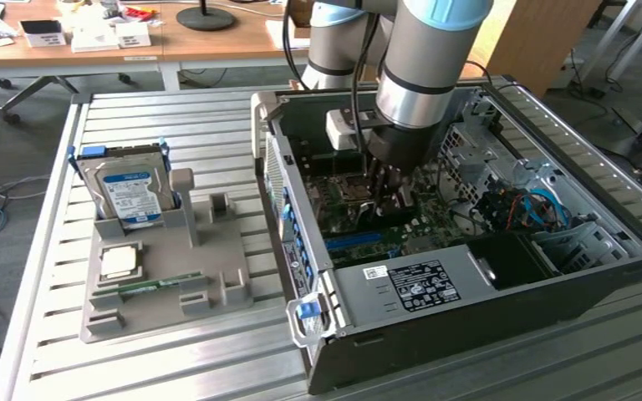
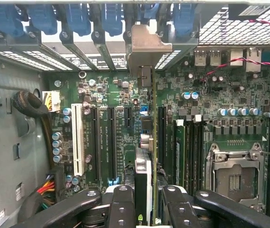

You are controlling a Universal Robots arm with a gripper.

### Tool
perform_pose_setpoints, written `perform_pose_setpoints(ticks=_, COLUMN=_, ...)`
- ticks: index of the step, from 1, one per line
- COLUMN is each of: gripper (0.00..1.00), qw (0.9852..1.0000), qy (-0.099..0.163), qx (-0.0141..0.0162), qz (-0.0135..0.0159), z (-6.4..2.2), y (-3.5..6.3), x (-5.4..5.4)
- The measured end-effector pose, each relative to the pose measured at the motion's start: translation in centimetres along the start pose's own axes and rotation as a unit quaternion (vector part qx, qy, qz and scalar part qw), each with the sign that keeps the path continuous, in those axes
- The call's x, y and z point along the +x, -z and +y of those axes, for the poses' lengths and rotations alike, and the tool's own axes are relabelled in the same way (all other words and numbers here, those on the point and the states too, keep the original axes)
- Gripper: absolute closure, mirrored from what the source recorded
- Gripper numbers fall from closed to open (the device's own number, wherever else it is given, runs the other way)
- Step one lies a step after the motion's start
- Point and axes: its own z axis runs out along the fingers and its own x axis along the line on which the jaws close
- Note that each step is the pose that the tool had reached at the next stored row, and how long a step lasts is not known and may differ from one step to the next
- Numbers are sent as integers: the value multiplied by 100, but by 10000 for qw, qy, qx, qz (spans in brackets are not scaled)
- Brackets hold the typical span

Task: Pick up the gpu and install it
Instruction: 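Insert the gpu into the slot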

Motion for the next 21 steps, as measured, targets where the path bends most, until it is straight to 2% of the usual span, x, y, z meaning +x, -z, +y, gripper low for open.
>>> perform_pose_setpoints(ticks=21, gripper=73, qw=10000, qy=0, qx=-1, qz=1, z=32, y=-37, x=4)
